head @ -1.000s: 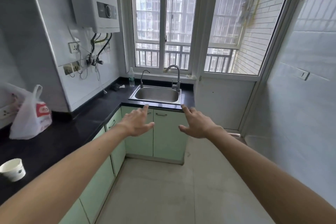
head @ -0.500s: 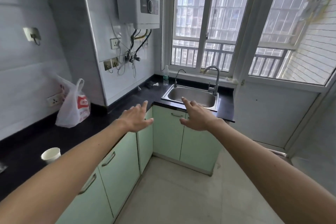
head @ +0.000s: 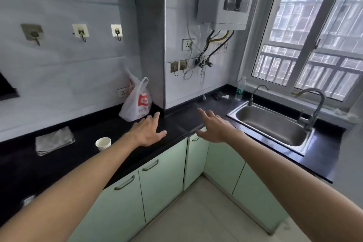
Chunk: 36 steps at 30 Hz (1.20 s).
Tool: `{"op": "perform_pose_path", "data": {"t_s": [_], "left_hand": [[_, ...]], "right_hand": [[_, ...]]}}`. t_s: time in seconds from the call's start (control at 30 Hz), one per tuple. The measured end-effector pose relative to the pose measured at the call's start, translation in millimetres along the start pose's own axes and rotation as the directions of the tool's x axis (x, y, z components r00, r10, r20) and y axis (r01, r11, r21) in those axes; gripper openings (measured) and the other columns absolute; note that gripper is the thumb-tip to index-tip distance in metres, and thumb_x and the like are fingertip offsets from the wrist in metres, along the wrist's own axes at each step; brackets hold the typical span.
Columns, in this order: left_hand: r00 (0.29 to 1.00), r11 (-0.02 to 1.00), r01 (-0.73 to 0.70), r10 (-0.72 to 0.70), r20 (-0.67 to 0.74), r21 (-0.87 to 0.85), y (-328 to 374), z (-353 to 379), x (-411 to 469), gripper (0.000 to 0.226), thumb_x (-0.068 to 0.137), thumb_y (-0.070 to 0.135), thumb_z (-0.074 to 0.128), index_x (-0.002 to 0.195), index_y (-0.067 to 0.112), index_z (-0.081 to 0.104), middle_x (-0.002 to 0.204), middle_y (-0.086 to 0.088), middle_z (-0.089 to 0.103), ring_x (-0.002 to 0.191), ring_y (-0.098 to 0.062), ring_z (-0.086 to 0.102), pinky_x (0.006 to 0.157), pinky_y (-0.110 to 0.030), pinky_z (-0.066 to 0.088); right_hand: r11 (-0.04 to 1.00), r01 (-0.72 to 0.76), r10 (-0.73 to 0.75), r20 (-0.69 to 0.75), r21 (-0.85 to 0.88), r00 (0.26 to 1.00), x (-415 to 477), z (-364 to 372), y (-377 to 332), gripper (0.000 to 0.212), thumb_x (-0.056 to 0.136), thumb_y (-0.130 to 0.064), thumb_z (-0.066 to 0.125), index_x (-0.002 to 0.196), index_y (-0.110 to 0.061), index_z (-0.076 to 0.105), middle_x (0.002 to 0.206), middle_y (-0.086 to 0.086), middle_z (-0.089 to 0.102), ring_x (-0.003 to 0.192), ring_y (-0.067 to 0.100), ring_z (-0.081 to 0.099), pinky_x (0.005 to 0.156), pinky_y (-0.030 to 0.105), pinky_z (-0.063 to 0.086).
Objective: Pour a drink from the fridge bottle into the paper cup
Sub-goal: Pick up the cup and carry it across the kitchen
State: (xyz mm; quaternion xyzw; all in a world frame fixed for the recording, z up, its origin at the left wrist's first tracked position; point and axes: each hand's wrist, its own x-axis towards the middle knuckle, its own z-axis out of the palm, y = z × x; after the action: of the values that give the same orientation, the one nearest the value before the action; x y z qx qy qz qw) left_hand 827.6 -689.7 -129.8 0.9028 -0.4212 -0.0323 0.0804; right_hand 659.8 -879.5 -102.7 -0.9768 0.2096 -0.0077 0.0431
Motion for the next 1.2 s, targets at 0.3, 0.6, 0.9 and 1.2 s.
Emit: {"op": "perform_pose_path", "data": {"t_s": [0.3,0.6,0.9,1.2], "left_hand": [[0.956,0.956,0.292,-0.292,0.008,0.015,-63.1,17.1,-47.9,0.084,0.095,0.055,0.046,0.157,0.014,0.007,0.145,-0.014,0.043,0.130,-0.031,0.048,0.101,-0.047,0.046],[0.888,0.888,0.459,-0.459,0.018,-0.023,-142.8,21.5,-63.4,0.089,0.094,0.055,0.050,0.157,0.013,0.004,0.151,-0.015,0.038,0.136,-0.030,0.043,0.103,-0.049,0.044],[0.877,0.876,0.480,-0.480,0.017,-0.052,-213.6,25.4,-30.1,0.089,0.094,0.055,0.051,0.156,0.009,0.006,0.148,-0.017,0.041,0.132,-0.031,0.048,0.102,-0.047,0.046],[0.850,0.848,0.527,-0.523,0.071,-0.064,-269.8,41.1,-16.6,0.086,0.094,0.055,0.052,0.155,0.014,0.008,0.149,-0.014,0.042,0.131,-0.030,0.049,0.100,-0.050,0.047]], "right_hand": [[0.968,0.250,-0.250,0.053,0.016,0.967,63.6,13.3,-51.3,0.086,0.093,-0.049,0.052,0.157,-0.024,0.000,0.152,0.014,0.029,0.133,0.039,0.040,0.099,0.051,0.044],[0.904,0.425,-0.429,0.134,0.056,0.894,111.6,56.8,-131.9,0.086,0.093,-0.050,0.052,0.156,-0.027,-0.002,0.146,0.014,0.035,0.126,0.037,0.045,0.094,0.050,0.048],[0.905,0.421,-0.426,0.190,0.066,0.885,178.5,81.5,-176.3,0.084,0.093,-0.049,0.053,0.155,-0.026,0.002,0.148,0.013,0.033,0.127,0.037,0.044,0.096,0.051,0.046],[0.902,0.398,-0.426,0.204,0.165,0.881,241.4,96.6,-186.6,0.081,0.096,-0.046,0.054,0.155,-0.027,0.001,0.155,0.014,0.028,0.133,0.037,0.043,0.101,0.047,0.046]]}}
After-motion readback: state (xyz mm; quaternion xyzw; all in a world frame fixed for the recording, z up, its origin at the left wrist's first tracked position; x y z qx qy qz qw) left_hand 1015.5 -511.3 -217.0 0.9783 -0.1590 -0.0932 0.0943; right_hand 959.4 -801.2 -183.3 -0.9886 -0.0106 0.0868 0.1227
